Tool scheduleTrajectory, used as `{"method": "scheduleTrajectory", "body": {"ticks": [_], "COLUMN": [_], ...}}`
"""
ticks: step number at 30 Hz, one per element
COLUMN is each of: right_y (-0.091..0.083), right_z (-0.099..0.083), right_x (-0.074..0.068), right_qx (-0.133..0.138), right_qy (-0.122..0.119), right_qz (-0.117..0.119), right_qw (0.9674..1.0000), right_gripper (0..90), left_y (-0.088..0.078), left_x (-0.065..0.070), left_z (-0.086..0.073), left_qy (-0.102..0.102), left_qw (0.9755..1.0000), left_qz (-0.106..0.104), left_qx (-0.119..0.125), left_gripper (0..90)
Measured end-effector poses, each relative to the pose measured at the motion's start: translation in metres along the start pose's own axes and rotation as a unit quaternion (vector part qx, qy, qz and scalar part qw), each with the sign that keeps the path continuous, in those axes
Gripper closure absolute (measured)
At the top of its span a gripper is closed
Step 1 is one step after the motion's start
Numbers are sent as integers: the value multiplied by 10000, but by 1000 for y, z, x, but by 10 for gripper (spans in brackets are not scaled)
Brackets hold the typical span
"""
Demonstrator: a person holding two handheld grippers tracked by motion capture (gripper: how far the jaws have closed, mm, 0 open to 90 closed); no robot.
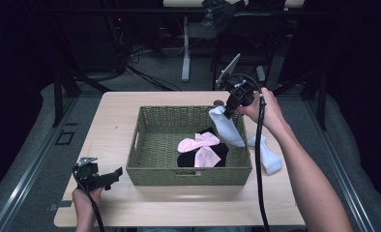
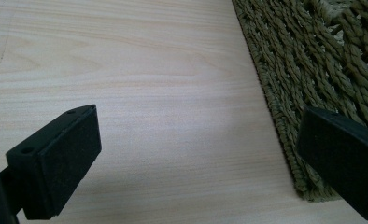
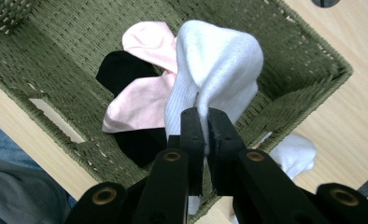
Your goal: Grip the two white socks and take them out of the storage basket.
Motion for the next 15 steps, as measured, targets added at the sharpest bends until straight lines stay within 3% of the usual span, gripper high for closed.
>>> {"method": "scheduleTrajectory", "body": {"ticks": [15], "right_y": [-32], "right_z": [3], "right_x": [5], "right_qx": [258], "right_qy": [42], "right_qz": [-128], "right_qw": [9996], "right_gripper": [859], "left_y": [0], "left_x": [0], "left_z": [0], "left_qy": [-13], "left_qw": [10000], "left_qz": [-14], "left_qx": [12], "left_gripper": [5]}}
Point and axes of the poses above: each handheld gripper's, and its own axes: y roughly forward along the jaws, z roughly out of its top, x roughly to its right, the point moved 5 cm from there along y, roughly forward along the jaws, and after that the axes turned 5 degrees about z, right-handed, at the moved point
